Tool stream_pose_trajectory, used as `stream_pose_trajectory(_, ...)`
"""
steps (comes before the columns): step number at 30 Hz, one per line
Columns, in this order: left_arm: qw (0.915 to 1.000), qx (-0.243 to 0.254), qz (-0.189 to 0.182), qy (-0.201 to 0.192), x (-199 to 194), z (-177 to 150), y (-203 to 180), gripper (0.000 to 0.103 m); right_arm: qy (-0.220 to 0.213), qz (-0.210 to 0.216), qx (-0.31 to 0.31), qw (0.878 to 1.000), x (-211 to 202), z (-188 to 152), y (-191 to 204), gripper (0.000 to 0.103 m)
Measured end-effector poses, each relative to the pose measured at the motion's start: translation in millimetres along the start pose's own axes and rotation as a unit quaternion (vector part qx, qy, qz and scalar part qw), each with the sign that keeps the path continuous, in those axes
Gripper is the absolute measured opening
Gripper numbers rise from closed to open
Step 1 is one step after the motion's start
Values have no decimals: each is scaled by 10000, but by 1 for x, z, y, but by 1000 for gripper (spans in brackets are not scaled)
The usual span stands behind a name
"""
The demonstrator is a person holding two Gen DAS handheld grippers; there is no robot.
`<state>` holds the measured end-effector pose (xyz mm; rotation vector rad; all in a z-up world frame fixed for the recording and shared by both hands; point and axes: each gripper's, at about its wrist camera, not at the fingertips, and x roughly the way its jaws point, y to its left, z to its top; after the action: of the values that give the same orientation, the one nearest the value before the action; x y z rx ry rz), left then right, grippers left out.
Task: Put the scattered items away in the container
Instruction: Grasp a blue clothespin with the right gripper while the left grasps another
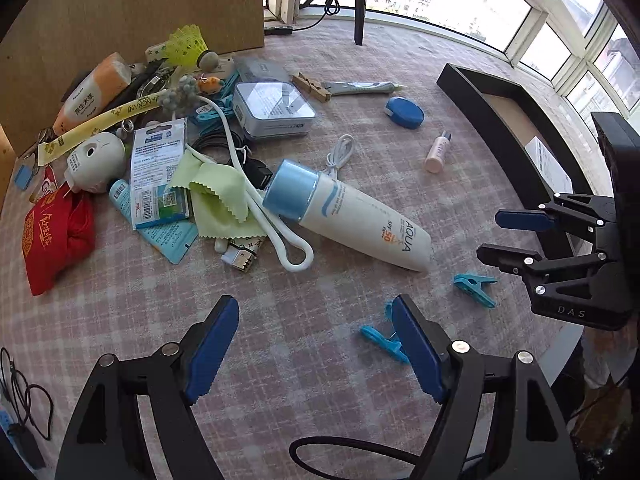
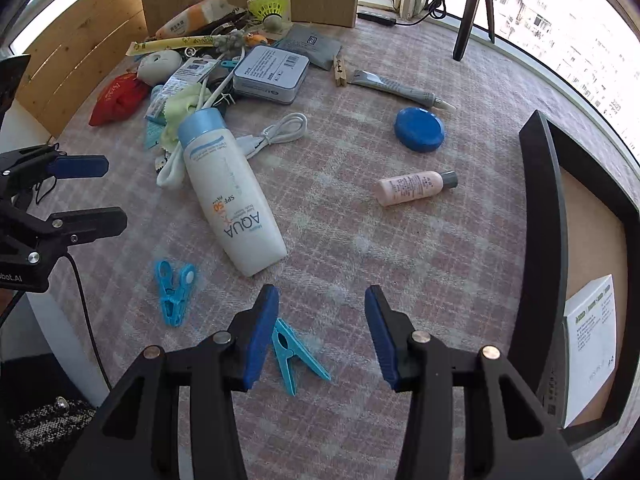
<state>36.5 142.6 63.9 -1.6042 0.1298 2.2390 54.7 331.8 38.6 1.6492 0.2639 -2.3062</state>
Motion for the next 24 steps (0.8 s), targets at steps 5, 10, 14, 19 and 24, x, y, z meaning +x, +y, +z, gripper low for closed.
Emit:
stream_pose_trajectory(5, 9993, 244, -103, 262, 14, -13, -27, 77, 261, -38, -94, 9996, 12, -23, -1, 44)
stream_pose_trajectory(10, 9983, 328, -135, 461, 26, -20, -41, 77, 312, 73, -95, 9994, 16, -29, -1, 44)
stream_pose_trajectory(14, 9978, 317, -149, 565, 35, -24, -45, 77, 383, 139, -212, 9989, 18, -32, 4, 44)
stream_pose_trajectory(19, 9979, 226, -40, 604, 46, -21, -46, 73, 490, 67, -334, 9982, 23, -33, 8, 44)
stream_pose_trajectory(24, 9981, 176, 57, 586, 52, -19, -47, 66, 499, 13, -294, 9983, 24, -34, 6, 44)
